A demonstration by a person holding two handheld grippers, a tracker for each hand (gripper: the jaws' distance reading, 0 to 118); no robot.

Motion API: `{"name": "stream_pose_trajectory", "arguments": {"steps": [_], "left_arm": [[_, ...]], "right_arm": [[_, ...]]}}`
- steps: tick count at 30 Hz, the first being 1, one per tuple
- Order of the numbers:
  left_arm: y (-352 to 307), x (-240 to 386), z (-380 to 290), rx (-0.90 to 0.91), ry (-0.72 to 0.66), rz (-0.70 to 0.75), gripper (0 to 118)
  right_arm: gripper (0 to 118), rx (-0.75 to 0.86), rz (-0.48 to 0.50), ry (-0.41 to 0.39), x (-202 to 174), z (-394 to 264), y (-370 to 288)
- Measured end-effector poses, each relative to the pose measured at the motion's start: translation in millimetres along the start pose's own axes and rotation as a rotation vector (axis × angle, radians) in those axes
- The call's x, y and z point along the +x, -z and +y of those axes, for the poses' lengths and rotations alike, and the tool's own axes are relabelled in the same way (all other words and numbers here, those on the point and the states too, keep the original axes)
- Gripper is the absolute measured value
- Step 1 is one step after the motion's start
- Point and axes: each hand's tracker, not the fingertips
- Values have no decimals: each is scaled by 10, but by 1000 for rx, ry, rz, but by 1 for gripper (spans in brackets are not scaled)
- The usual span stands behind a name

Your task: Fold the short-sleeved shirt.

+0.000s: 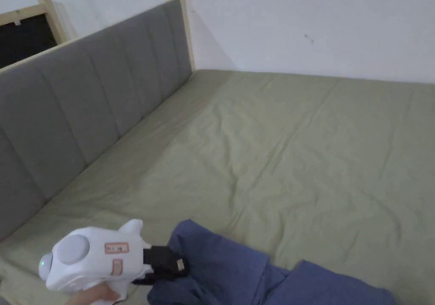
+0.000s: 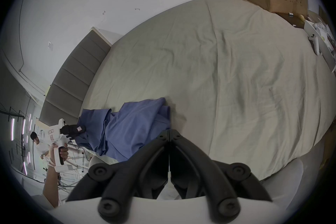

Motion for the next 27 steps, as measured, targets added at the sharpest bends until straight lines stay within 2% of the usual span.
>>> {"name": "stream_pose_trajectory", "arguments": {"steps": [4, 8, 11, 16, 17, 18, 19, 20, 22, 27], "left_arm": [[-87, 706, -119, 10, 153, 64, 12], [-48, 1590, -405, 19, 240, 56, 12], [182, 2174, -653, 0, 378, 39, 12], [951, 2725, -1029, -180, 506, -25, 12], [1111, 2823, -1116, -212, 531, -41, 17], [1261, 2886, -1186, -248, 559, -66, 31], [1366, 2921, -1246, -270, 548, -84, 59], [1445, 2959, -1329, -311, 550, -104, 80], [1564, 2937, -1387, -365, 546, -163, 113], [1271, 2722, -1208, -260, 462, -109, 110]], "right_arm": [[0, 31, 43, 88, 232, -10, -61], [0, 42, -3, 68, 429, -28, -185], [0, 57, -20, 72, 591, -46, -299], [0, 89, -40, 152, 856, -124, -427], [0, 89, -51, 159, 889, -152, -439], [0, 88, -60, 168, 928, -175, -448], [0, 86, -63, 175, 960, -194, -453], [0, 82, -65, 183, 998, -214, -457], [0, 78, -77, 200, 1045, -260, -455], [0, 75, -83, 233, 1146, -315, -437]]}}
